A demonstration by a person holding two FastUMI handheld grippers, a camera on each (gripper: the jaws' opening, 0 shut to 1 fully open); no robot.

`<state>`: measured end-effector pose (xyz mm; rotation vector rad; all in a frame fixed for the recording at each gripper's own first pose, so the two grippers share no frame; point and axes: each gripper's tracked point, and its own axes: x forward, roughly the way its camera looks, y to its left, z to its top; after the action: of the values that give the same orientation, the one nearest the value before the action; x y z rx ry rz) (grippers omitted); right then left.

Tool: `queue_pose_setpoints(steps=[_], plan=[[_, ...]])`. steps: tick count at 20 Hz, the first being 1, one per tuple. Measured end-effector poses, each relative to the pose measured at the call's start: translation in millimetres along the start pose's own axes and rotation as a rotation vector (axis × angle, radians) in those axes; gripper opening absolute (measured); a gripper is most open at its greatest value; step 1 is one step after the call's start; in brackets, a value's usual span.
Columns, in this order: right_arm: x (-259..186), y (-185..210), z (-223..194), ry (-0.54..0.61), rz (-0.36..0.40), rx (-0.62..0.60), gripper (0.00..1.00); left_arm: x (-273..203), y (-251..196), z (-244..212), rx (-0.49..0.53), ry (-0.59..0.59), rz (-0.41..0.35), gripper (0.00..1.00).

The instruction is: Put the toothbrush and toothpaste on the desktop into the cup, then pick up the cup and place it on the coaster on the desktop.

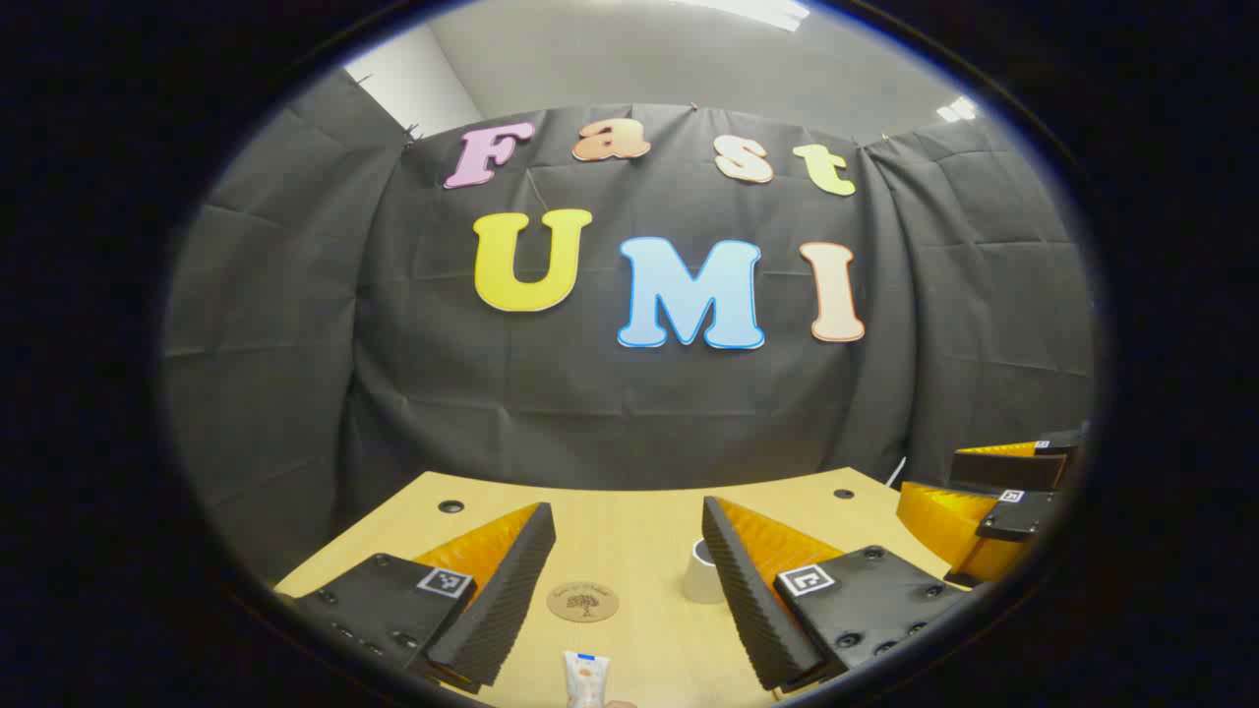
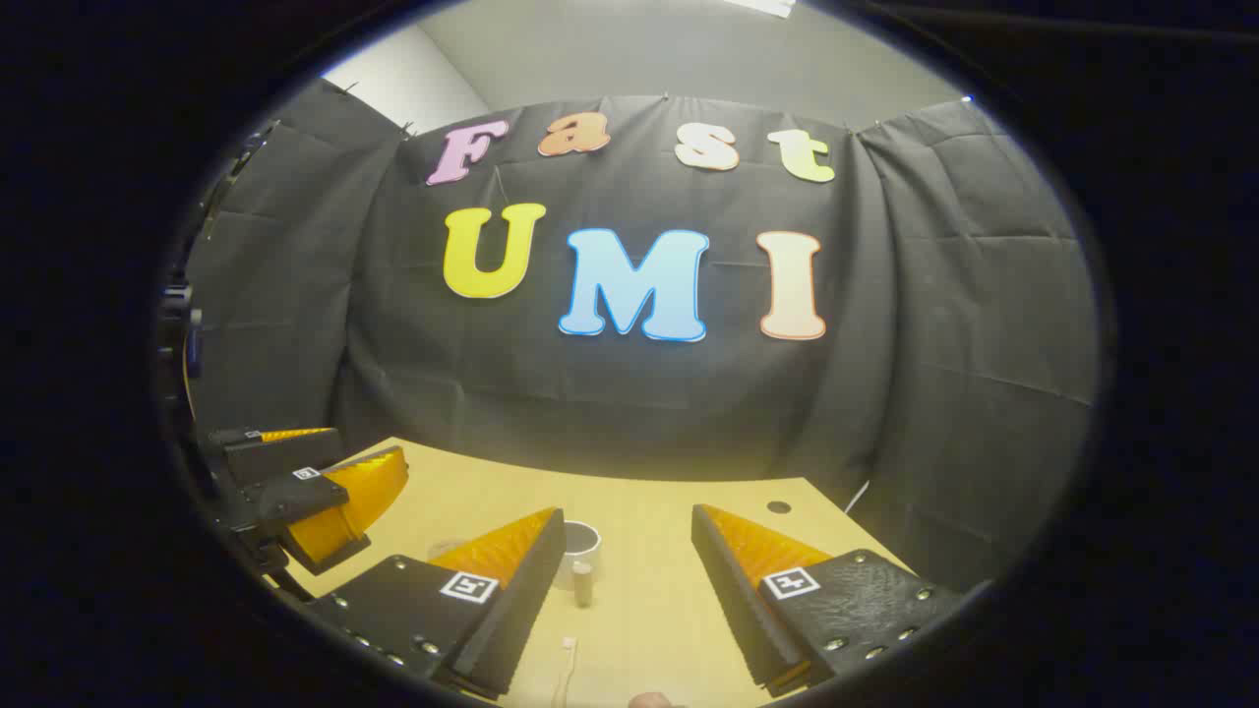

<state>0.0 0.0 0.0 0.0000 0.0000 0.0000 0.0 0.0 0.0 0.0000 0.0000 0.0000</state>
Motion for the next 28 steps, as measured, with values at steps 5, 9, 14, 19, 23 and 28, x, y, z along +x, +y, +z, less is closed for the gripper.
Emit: queue_pose_setpoints(steps=[5, 9, 14, 19, 23, 28], plan=[[0.4, 1.7, -5.9, 0.038, 0.012, 0.016, 0.82, 2.5, 3.1, -0.5, 0.003, -0.002, 0.006, 0.96], [1.9, 2.7, -9.2, 0.055, 0.014, 0.015, 0.83, 2.7, 2.4, -4.9, -0.001, 0.022, 0.006, 0.96], [2.9, 5.6, -18.4, 0.095, 0.031, 0.029, 0.82, 5.2, 3.4, -17.0, -0.002, 0.072, 0.004, 0.94], [5.1, 16.2, -52.4, 0.236, 0.064, 0.066, 0.82, 13.2, -0.5, -56.7, 0.004, 0.207, -0.026, 0.94], [9.6, 26.4, -87.0, 0.377, 0.084, 0.105, 0.82, 18.1, 5.1, -95.4, -0.027, 0.361, -0.015, 0.96], [15.5, 35.7, -125.9, 0.541, 0.105, 0.119, 0.83, 13.9, 19.3, -151.0, -0.042, 0.583, 0.014, 0.97]])
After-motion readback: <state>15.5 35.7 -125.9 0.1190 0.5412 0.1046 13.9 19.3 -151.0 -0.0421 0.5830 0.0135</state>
